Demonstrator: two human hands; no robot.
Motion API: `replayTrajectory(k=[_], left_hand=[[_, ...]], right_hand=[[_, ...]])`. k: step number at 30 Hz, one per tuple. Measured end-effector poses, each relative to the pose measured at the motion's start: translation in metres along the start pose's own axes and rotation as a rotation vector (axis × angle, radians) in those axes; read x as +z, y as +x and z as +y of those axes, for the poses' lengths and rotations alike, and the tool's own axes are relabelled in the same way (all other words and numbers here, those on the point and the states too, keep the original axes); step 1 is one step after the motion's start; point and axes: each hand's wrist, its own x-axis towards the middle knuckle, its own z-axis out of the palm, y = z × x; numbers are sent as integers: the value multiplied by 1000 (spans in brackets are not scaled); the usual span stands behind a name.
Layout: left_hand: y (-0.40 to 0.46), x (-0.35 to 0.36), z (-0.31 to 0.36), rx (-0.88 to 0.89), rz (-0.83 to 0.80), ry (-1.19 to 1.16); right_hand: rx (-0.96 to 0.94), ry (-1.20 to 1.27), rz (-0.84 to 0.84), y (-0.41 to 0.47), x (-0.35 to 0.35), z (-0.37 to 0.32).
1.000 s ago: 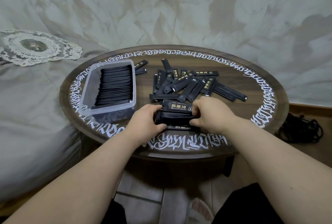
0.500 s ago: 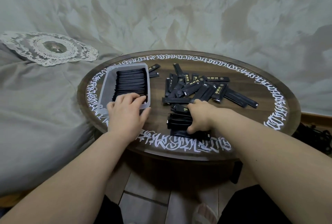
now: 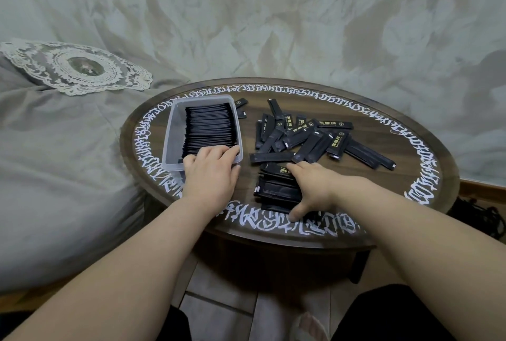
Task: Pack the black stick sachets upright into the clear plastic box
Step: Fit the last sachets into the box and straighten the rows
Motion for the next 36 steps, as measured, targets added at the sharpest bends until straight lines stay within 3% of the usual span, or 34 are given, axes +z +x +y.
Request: replayTrajectory(k=[11,15,20,25,36], left_hand=[[2,-7,14,125,-92,-5],[13,-20,-10,-99,113,-38],[14,-20,-35,-374,-68,-131],[16,-18,-39,-384,-113,-259],[18,-21,-48,-310,-67,-354]], right_hand=[[127,94,49,20,-8,-6],[149,85,49,20,-11,-7],[143,79,152,17,-8,-9],[152,127,209,14,-19,-4],[180,-124,328,7,-63,16]])
